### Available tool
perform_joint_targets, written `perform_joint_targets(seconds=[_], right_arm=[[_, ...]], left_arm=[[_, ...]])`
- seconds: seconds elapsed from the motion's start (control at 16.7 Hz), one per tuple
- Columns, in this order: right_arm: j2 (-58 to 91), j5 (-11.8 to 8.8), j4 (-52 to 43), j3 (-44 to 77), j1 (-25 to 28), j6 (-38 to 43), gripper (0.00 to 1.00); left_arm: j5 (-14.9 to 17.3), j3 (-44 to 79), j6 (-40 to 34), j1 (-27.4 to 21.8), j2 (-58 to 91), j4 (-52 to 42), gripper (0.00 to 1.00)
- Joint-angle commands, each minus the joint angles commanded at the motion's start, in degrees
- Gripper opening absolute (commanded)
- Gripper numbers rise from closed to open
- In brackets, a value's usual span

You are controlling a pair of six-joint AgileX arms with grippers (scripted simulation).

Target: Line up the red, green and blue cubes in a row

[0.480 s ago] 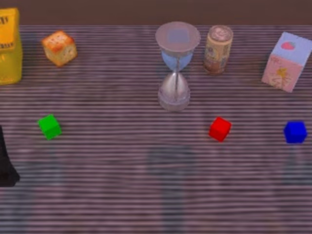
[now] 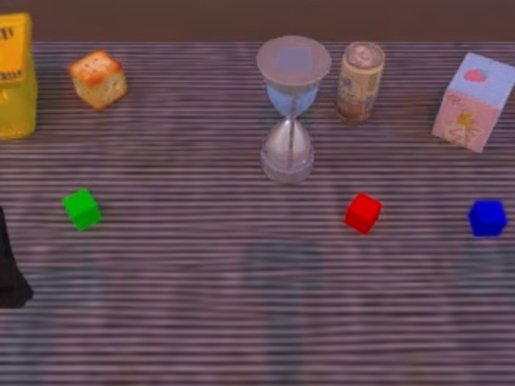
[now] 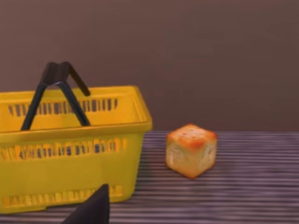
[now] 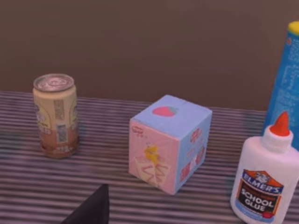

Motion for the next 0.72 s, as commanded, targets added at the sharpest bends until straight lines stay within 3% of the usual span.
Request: perform_joint_targets(seconds=[0.72], right_arm=[[73.4, 0.0, -37.4, 57.3, 14.3, -15.2, 1.00]], left_arm=[[0.0, 0.0, 0.0, 0.0, 0.0, 0.0, 1.00]])
